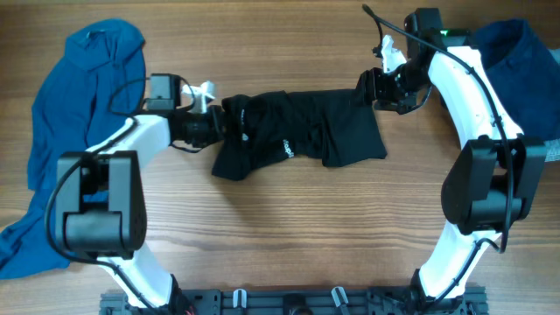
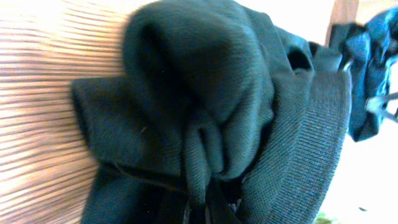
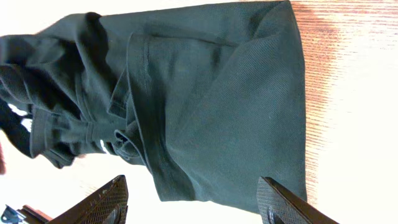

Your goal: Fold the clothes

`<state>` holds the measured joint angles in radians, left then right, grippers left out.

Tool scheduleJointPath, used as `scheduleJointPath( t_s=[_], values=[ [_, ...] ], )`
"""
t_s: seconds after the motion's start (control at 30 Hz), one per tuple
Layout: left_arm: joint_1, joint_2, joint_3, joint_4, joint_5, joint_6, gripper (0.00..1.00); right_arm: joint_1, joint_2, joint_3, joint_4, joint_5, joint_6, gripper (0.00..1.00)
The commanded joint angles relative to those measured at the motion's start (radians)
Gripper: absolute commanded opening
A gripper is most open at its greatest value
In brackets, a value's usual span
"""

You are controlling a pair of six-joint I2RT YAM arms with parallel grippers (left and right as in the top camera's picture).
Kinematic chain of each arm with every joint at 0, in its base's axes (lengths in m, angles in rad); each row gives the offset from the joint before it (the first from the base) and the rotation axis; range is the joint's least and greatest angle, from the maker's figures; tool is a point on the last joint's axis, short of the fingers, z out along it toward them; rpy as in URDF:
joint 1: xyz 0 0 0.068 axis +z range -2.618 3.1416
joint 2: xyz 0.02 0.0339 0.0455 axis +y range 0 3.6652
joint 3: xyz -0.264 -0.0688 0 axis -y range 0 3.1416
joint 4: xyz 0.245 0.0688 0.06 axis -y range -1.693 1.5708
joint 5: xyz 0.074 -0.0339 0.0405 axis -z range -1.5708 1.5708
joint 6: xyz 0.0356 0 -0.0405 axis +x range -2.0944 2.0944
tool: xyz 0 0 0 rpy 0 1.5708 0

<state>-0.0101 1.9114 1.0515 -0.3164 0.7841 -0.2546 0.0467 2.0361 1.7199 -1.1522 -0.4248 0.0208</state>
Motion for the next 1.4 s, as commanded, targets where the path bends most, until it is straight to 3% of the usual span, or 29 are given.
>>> scheduleJointPath(
  t_s=[0.0, 0.4, 0.53, 0.8, 0.9, 1.03, 1.27, 1.37],
  values=[
    [0.086, -0.103, -0.006, -0.025, 0.019, -0.014, 0.04, 0.001, -0.021, 0.022, -0.012, 0.033, -0.021, 0.67],
    [0.122, -0.275, 0.014, -0.087, -0.053, -0.017, 0.04, 0.010, -0.018, 0.021, -0.001, 0.036, -0.013, 0.67],
    [0.033, -0.275, 0.046, -0.014, -0.066, -0.046, 0.04, 0.043, -0.014, 0.005, 0.015, 0.037, -0.012, 0.67],
    [-0.238, -0.275, 0.048, 0.147, -0.263, -0.069, 0.04, 0.066, -0.014, -0.020, 0.034, 0.042, 0.009, 0.66],
    [-0.327, -0.273, 0.048, 0.174, -0.345, -0.069, 0.04, 0.064, -0.017, -0.019, 0.045, 0.039, 0.024, 0.61],
    [-0.415, -0.232, 0.048, 0.230, -0.420, -0.069, 0.04, 0.056, -0.040, 0.050, 0.037, 0.036, 0.034, 0.61],
    [-0.487, -0.116, 0.048, 0.445, -0.424, -0.134, 0.04, -0.037, -0.246, 0.161, 0.015, 0.037, 0.035, 0.66],
    [-0.517, -0.072, 0.048, 0.550, -0.436, -0.174, 0.11, -0.082, -0.328, 0.161, 0.005, 0.042, 0.035, 0.66]
  ],
)
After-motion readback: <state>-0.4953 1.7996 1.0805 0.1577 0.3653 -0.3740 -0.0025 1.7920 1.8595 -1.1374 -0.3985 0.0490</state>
